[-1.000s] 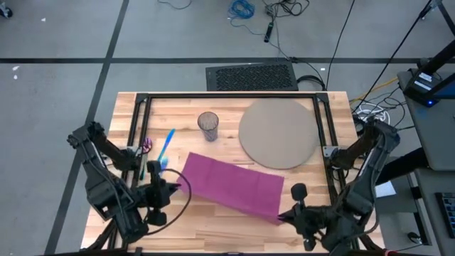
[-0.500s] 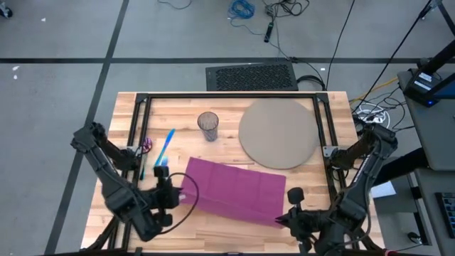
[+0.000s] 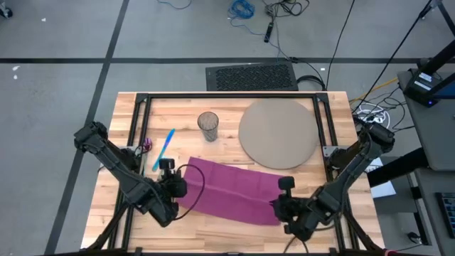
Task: Set table place
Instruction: Fold the pink table napkin
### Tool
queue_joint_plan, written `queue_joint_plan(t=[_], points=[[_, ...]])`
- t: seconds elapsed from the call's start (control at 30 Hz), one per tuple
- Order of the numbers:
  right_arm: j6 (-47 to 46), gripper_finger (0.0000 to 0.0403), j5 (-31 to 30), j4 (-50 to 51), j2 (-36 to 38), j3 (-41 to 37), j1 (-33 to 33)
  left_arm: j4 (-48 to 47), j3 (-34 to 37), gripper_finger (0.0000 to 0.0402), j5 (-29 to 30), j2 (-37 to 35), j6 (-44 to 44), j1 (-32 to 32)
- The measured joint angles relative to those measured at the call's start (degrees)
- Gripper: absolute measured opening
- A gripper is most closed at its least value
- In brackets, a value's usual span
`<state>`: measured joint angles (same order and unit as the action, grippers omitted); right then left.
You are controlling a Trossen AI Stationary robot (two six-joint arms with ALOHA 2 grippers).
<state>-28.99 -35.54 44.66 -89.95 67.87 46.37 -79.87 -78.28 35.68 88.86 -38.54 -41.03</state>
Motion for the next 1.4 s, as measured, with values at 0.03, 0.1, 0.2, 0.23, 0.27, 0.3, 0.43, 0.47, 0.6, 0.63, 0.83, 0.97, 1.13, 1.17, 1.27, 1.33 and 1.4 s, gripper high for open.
queue_joint_plan(t=[0.03, 0.1, 0.2, 0.23, 0.27, 0.3, 0.43, 0.47, 0.6, 0.63, 0.83, 0.97, 1.13, 1.17, 1.27, 1.33, 1.4], points=[[0.1, 0.0, 0.2, -0.3, 0.0, -0.9, -0.7, 0.3, 0.8, 0.0, 0.0, 0.0, 0.2, 0.7], [0.5, 0.0, 1.1, -0.9, 0.0, -2.3, -1.9, 1.9, 2.7, 0.0, 0.0, 0.0, 1.7, 2.6], [0.8, 0.0, 2.8, -1.1, 0.0, -4.0, -3.9, 6.2, 5.3, 0.0, 0.0, 0.0, 5.6, 5.1], [0.8, 0.0, 3.6, -1.2, 0.0, -4.7, -4.5, 8.3, 6.1, 0.0, -0.1, 0.0, 7.1, 5.8], [0.8, 0.0, 4.3, -1.4, 0.0, -5.3, -5.0, 10.5, 7.0, 0.0, -0.4, 0.0, 8.7, 6.7], [0.8, 0.0, 4.8, -1.5, 0.0, -5.7, -5.4, 12.7, 7.9, 0.0, -1.0, 0.0, 10.4, 7.6], [0.9, 0.0, 6.2, -1.6, 0.0, -6.3, -6.2, 16.5, 10.2, 0.0, -1.8, 0.0, 14.0, 10.4], [0.8, 0.0, 6.9, -1.6, 0.0, -6.3, -6.2, 16.5, 10.6, 0.0, -1.8, 0.0, 14.6, 11.1], [-0.1, 0.0, 8.7, -1.6, 1.2, -6.3, -5.6, 15.5, 11.2, 0.0, -1.9, 0.0, 15.3, 12.5], [-0.4, 0.0, 9.0, -1.3, 1.7, -6.2, -5.4, 15.3, 11.2, 0.0, -1.8, 0.0, 15.4, 12.8], [0.5, 0.0, 8.4, 1.9, 3.9, 0.1, -3.9, 14.6, 11.2, 0.0, -1.0, 0.0, 15.5, 13.5], [0.5, 0.0, 8.9, 5.7, 4.5, 4.3, -3.7, 14.7, 11.2, 0.0, -0.5, 0.0, 15.5, 13.8], [-0.5, 0.0, 12.3, 6.7, 4.5, 4.1, -5.1, 15.0, 11.2, 0.0, 0.4, 0.0, 15.7, 13.9], [-0.5, 0.0, 12.6, 6.6, 4.5, 3.6, -5.4, 15.0, 11.2, 0.0, 0.4, 0.0, 16.1, 14.0], [-0.6, 0.0, 12.9, 6.4, 4.5, 2.4, -6.1, 15.2, 11.2, 0.0, 0.5, 0.0, 16.5, 14.2], [-0.6, 0.0, 13.0, 5.9, 4.5, 1.6, -6.6, 15.3, 11.2, 0.0, 0.5, 0.0, 16.5, 14.5], [-0.5, 0.0, 13.2, 5.3, 4.5, 0.6, -6.9, 15.3, 11.2, 0.0, 0.5, 0.0, 16.5, 14.8]])
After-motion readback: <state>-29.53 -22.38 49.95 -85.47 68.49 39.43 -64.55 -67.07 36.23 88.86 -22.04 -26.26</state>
